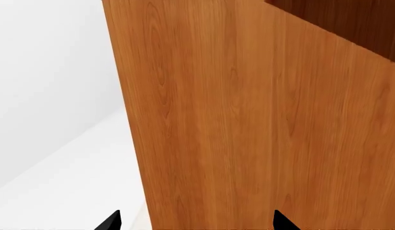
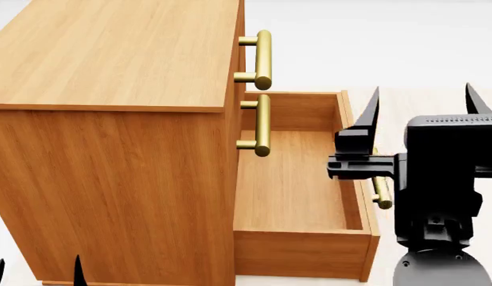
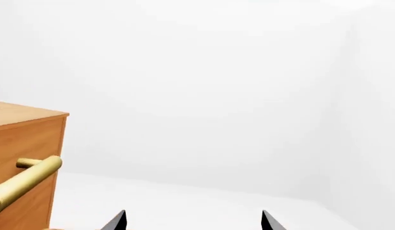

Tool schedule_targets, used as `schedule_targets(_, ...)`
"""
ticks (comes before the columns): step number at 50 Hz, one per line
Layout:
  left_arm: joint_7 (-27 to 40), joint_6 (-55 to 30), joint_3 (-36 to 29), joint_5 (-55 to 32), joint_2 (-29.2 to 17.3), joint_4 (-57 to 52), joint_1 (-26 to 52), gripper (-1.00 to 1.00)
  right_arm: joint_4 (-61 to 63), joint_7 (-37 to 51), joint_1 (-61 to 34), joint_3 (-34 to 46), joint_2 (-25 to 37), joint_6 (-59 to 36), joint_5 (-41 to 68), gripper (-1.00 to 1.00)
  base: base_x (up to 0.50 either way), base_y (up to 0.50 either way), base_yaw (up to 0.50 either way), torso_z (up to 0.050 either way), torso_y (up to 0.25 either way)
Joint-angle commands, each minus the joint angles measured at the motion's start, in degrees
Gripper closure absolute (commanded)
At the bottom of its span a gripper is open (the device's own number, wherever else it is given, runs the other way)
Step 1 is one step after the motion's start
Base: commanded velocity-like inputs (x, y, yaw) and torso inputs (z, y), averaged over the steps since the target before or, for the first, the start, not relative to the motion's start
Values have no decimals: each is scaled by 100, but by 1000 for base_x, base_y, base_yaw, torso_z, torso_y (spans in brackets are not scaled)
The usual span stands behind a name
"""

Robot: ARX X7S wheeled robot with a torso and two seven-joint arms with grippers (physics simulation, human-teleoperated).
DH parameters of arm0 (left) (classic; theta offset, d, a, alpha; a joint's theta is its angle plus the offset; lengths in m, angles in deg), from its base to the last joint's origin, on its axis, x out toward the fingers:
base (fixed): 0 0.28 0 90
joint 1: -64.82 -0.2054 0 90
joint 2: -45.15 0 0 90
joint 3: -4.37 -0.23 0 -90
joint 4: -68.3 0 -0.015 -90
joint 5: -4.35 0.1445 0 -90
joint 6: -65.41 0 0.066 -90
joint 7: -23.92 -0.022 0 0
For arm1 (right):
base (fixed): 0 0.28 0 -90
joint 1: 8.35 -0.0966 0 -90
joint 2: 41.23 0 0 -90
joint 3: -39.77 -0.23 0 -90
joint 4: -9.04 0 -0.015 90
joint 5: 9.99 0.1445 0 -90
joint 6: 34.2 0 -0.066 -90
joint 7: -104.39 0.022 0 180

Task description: Close the bottom drawer of the cabinet.

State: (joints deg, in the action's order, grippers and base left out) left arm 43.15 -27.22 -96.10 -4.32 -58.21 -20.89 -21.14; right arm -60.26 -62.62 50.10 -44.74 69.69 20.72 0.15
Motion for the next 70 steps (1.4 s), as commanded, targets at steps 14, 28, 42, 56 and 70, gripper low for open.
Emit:
schedule_targets(14, -213, 385, -7, -107, 38, 68, -97, -100, -2193, -584, -587, -500, 458, 775, 7, -100, 0, 0, 0, 0, 0)
schedule_targets(28, -184, 412, -33, -126, 13, 92, -95, -100, -3607, -655, -214, -813, 541, 1793, 8, -100, 0, 0, 0, 0, 0)
schedule_targets(42, -146, 389, -68, -139, -14, 65, -105, -100, -4618, -1878, 207, -640, 651, 2822, 321, -100, 0, 0, 0, 0, 0)
schedule_targets(56, -112, 343, -150, -113, -27, 10, -91, -100, -8350, -2538, -740, -711, 264, 5306, 247, -100, 0, 0, 0, 0, 0)
schedule_targets(70, -84, 337, -189, -123, -45, 47, -81, -100, -9547, -4057, -1131, -1055, 45, 5717, 447, -100, 0, 0, 0, 0, 0)
